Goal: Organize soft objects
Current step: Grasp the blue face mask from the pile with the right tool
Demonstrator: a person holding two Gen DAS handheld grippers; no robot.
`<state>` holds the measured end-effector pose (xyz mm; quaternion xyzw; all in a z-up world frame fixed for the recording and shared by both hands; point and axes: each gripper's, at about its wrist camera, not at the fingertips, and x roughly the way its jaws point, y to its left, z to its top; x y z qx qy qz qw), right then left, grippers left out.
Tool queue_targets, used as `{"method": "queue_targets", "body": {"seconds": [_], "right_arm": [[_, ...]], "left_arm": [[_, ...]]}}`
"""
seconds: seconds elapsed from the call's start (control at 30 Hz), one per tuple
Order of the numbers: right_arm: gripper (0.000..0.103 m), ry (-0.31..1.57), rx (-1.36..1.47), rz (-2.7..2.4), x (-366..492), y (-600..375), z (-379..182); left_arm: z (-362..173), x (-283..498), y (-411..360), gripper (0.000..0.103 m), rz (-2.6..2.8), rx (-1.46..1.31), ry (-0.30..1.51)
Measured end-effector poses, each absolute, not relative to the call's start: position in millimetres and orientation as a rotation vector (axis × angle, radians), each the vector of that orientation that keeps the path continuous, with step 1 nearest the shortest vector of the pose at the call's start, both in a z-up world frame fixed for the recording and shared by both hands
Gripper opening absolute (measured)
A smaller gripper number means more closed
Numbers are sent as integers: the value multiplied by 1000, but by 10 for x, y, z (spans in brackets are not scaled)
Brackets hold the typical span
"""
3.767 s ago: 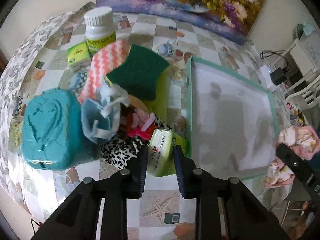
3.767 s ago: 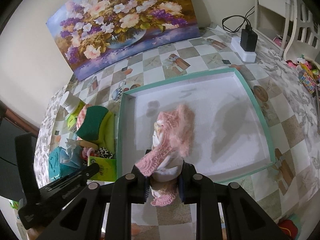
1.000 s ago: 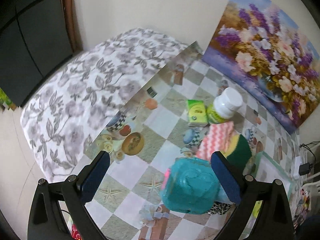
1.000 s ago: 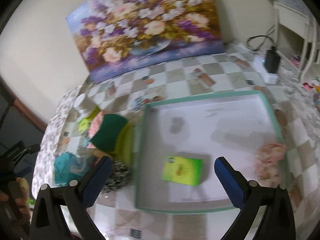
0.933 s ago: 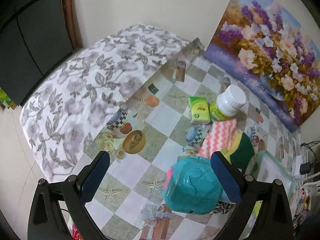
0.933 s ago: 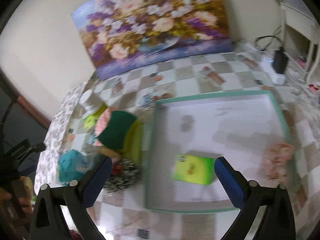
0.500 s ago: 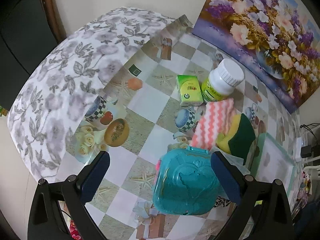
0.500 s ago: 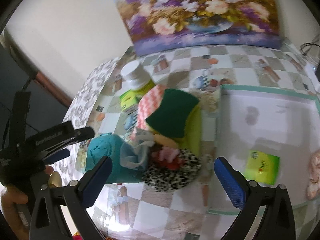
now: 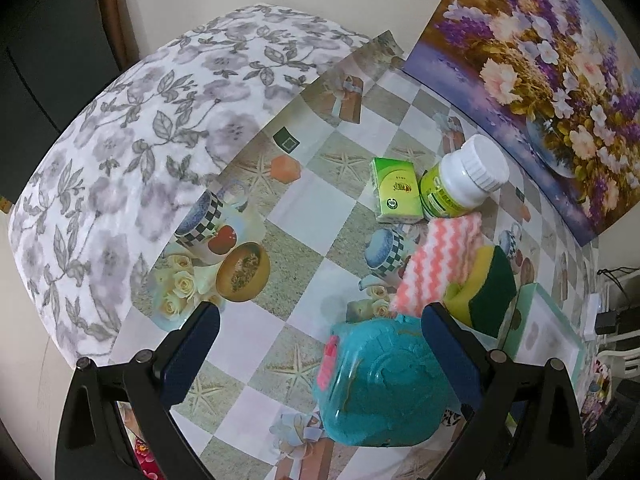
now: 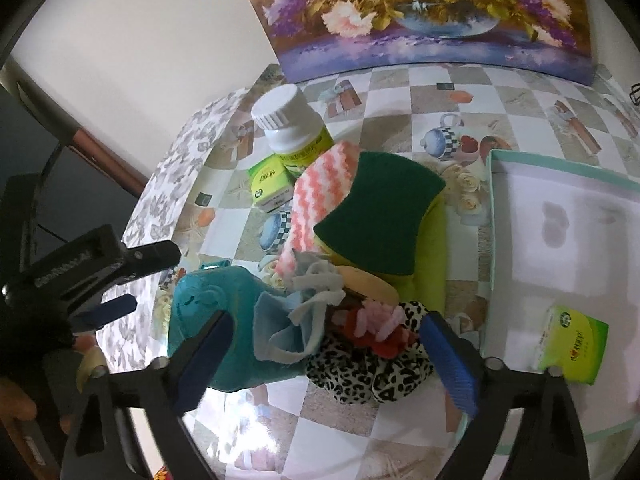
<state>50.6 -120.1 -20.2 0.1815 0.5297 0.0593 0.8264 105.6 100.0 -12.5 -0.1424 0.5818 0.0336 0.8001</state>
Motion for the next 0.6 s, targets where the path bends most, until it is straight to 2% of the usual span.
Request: {"method": "queue_targets", "body": {"seconds": [0.3, 0.47, 0.57, 0.6], "right_arm": [[51, 1133, 348, 170, 559, -1130, -228], [37, 1135, 353, 178, 585, -1141, -224], [34, 1138, 340, 193, 593, -1097, -218], [30, 1143, 335, 196, 597, -1078, -229]], "left_arm": [[-144, 1079, 982, 101, 57, -313, 1255], [-158, 1099, 995, 101, 58, -317, 1261], [-166, 1106, 996, 101, 55, -319, 1263], [-166, 1106, 994, 101, 53, -318, 1262]]}}
